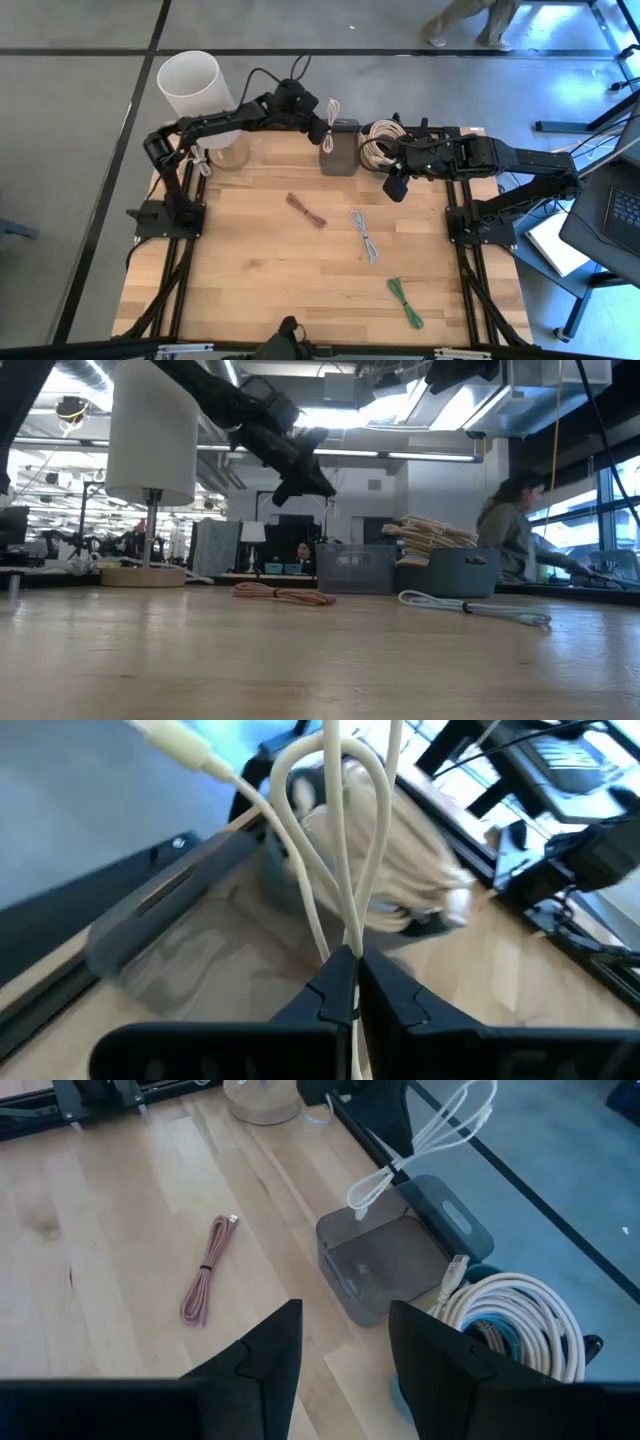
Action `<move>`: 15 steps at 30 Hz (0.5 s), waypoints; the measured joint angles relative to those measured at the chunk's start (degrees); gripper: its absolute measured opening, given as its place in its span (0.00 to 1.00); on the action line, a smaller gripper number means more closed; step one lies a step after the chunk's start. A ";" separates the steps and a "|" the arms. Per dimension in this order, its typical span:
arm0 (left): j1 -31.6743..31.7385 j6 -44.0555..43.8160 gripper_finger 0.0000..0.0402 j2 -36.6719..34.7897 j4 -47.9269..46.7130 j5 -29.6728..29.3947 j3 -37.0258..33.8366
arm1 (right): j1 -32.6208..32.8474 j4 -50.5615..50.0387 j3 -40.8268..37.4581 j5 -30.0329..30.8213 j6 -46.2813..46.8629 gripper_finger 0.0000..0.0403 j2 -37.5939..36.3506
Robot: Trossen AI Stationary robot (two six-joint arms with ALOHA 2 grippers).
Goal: Pick & Place USB Port
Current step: Put the white charger cable into the black transparent bin
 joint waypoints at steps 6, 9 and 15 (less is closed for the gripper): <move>0.29 -0.60 0.00 3.43 0.60 0.38 0.00 | -0.02 -0.04 0.00 0.00 -0.02 0.39 0.00; 0.24 -1.05 0.00 4.51 0.62 0.57 0.00 | -0.01 -0.04 0.00 0.00 -0.18 0.39 0.00; 0.26 -1.24 0.00 5.20 0.79 -0.04 0.00 | -0.02 -0.04 0.00 0.00 -1.53 0.39 0.00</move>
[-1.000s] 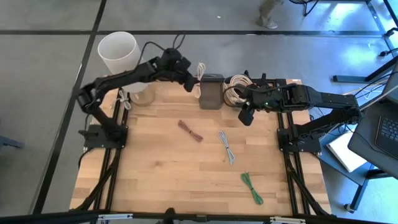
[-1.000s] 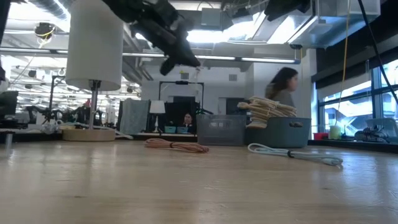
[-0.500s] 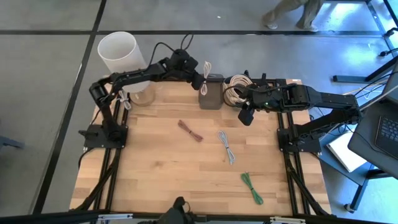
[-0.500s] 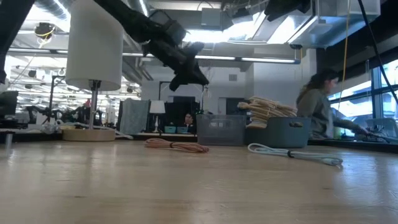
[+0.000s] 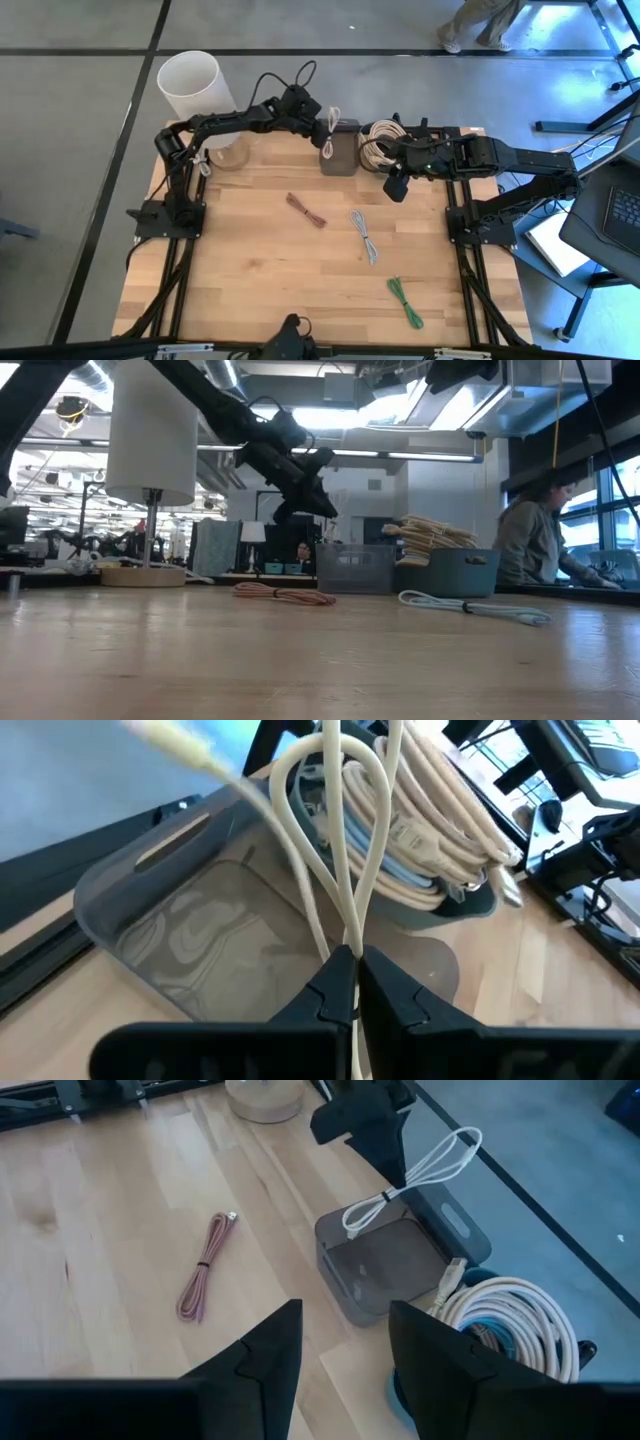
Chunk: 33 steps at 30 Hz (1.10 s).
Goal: Pick & Place USB Port
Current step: Put the white charger cable into the black transparent bin, then put the pink charger cable into the black transparent bin
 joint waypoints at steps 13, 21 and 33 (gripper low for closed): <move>0.98 -4.96 0.05 5.08 -0.04 3.88 0.00 | 0.02 -0.02 0.00 -0.28 -0.43 0.39 0.01; 1.00 -7.04 0.32 5.18 3.26 3.61 0.00 | 0.02 -0.07 0.00 -0.46 -1.08 0.39 0.00; 0.05 -14.25 0.50 0.65 10.19 17.51 -0.02 | 0.02 -0.91 0.00 -0.63 -1.41 0.39 0.00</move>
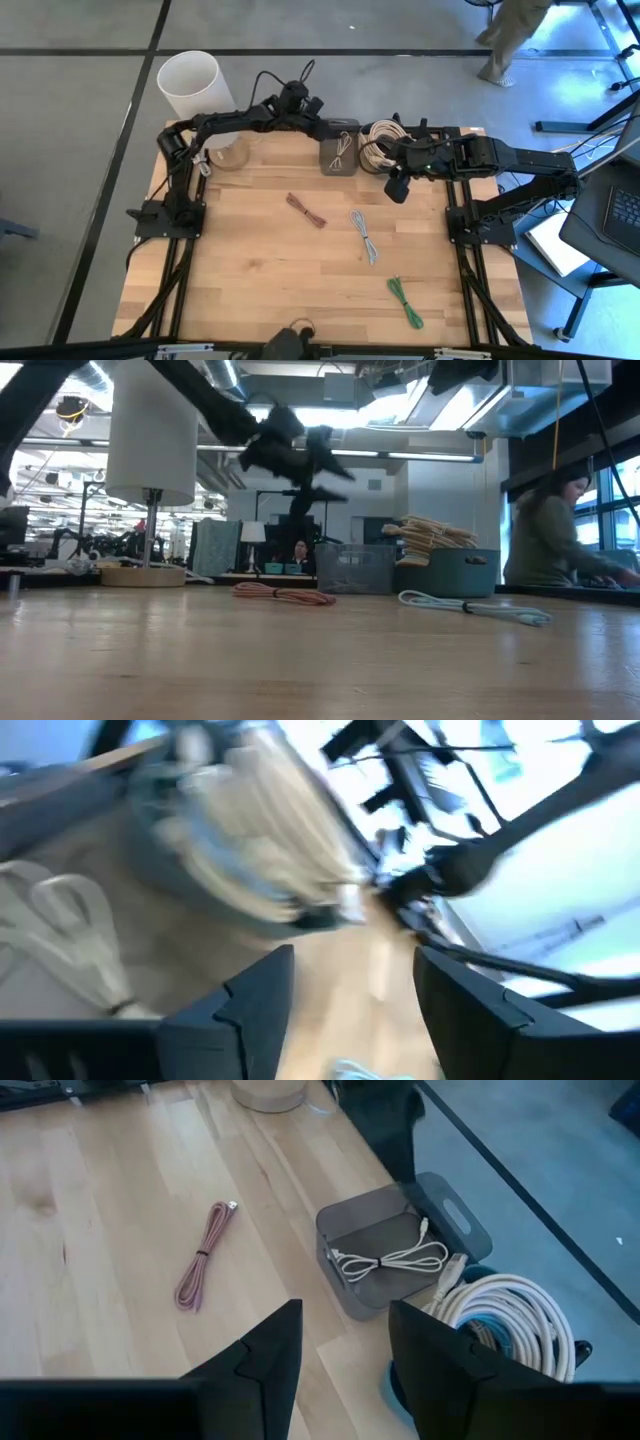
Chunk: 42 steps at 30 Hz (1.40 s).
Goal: Pick & Place USB Port
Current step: Put the pink charger cable into the black transparent bin
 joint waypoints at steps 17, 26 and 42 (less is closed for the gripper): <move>-20.37 26.94 0.47 -12.06 -49.51 -19.32 0.00 | 0.00 -1.25 0.00 0.18 -1.42 0.39 0.01; -29.69 52.08 0.46 -12.09 -60.78 -40.51 0.00 | -1.11 -0.83 0.00 0.16 -1.63 0.39 0.01; -30.16 70.09 0.46 -2.70 -56.74 -44.80 -0.01 | -1.33 1.11 0.00 -0.92 -1.63 0.39 0.02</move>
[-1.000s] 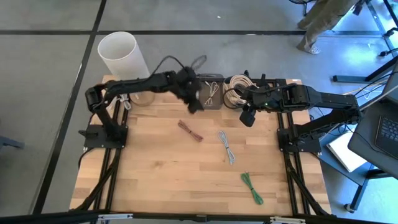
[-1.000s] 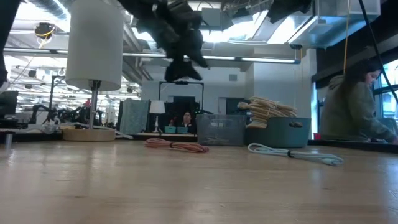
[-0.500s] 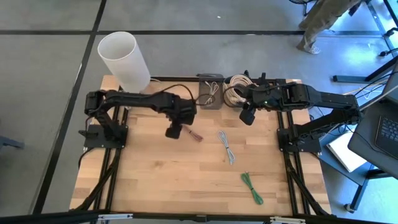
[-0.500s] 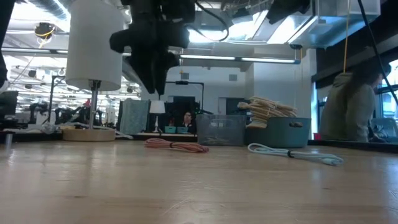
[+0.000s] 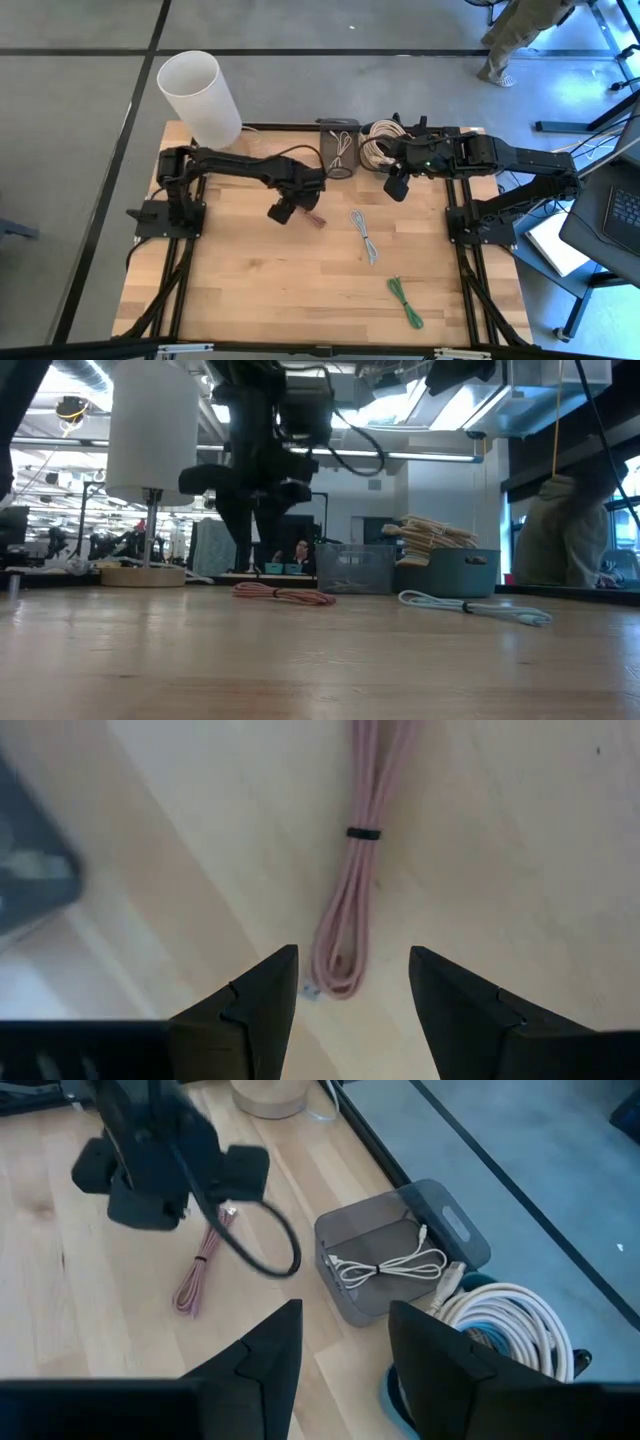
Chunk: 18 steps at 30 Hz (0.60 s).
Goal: Pick & Place USB Port
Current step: Put the pink charger cable into the black transparent bin
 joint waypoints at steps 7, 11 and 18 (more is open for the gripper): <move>-0.02 1.37 0.46 5.20 0.43 1.68 -0.04 | 0.00 0.01 0.00 0.00 0.00 0.39 0.00; -0.02 1.84 0.46 7.20 3.66 1.65 -0.04 | 0.00 0.09 0.00 0.02 -0.08 0.39 0.00; 0.07 2.60 0.46 7.60 7.99 2.86 -0.02 | 0.00 0.25 0.00 0.02 -0.17 0.39 0.00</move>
